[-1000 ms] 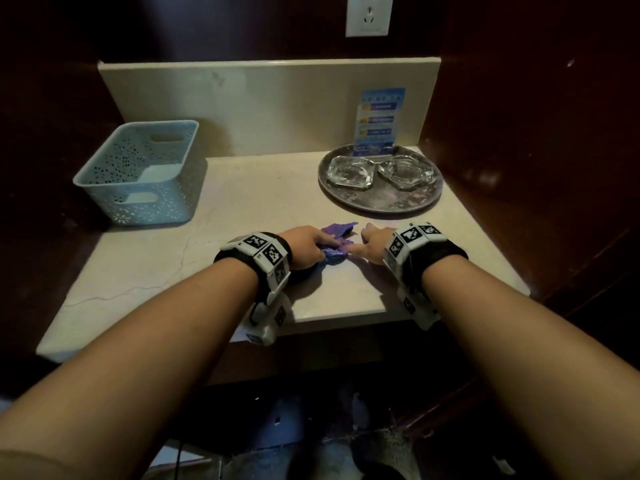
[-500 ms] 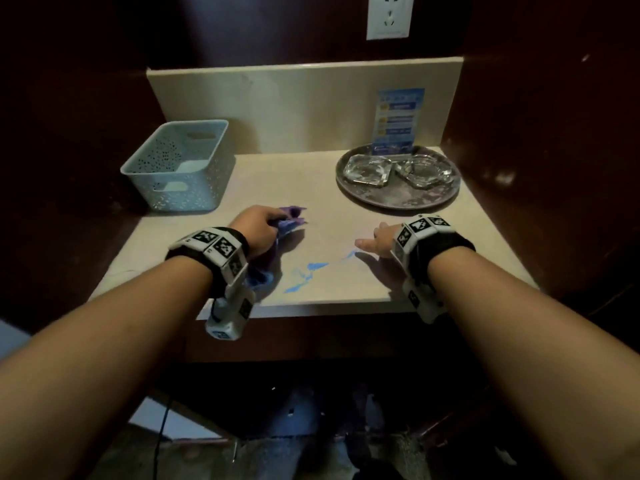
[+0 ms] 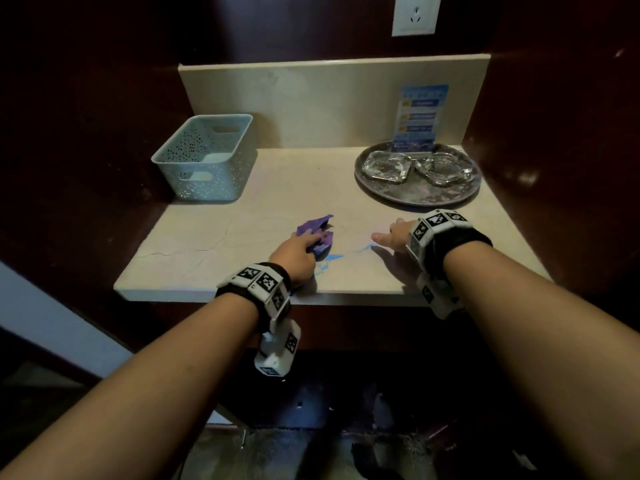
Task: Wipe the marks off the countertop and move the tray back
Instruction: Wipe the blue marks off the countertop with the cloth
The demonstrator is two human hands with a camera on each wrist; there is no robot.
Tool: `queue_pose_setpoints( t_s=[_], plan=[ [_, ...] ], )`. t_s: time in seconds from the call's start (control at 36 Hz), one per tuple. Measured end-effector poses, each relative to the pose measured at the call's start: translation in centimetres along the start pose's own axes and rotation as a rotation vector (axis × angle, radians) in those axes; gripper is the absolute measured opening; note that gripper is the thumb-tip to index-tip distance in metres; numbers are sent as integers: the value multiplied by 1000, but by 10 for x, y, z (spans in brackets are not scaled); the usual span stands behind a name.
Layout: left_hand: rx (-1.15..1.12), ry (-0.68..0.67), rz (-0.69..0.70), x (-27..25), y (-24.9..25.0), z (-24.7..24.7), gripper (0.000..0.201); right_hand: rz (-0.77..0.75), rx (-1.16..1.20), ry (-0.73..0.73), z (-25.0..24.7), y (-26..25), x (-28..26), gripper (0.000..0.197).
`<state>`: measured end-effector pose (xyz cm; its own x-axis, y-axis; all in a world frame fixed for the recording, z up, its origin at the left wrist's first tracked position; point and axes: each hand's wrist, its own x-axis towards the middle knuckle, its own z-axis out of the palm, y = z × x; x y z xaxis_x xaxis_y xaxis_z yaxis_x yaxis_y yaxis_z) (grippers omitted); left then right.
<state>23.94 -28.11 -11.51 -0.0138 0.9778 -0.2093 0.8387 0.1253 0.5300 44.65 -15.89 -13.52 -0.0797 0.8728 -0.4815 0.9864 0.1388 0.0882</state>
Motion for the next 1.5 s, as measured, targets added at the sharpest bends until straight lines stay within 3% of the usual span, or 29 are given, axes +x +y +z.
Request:
queue_pose_setpoints(
  t_s=[0.17,0.56,0.72,0.81,0.83,1.11,1.36,1.5],
  plan=[
    [-57,45,-7,0,27,23,57,-34,3,74,7,2,1,79],
    [-111,-17,33,17,67,37,57,9,82,20,6,40,-12,70],
    [-32,-34,37,23,54,25,52,3,99,11,2,40,-21,68],
    [1,-38,81,27,59,27,51,51,158,26,4,57,-25,67],
    [13,-108,183,41,103,47,50,165,204,-1,12,109,-40,67],
    [89,-180,288,40,110,59,52,152,153,12,20,109,-41,68],
    [-33,-68,299,45,108,34,36,188,237,10,17,104,-45,68],
    [69,-10,237,64,101,17,30,205,271,-9,19,105,-46,69]
  ],
)
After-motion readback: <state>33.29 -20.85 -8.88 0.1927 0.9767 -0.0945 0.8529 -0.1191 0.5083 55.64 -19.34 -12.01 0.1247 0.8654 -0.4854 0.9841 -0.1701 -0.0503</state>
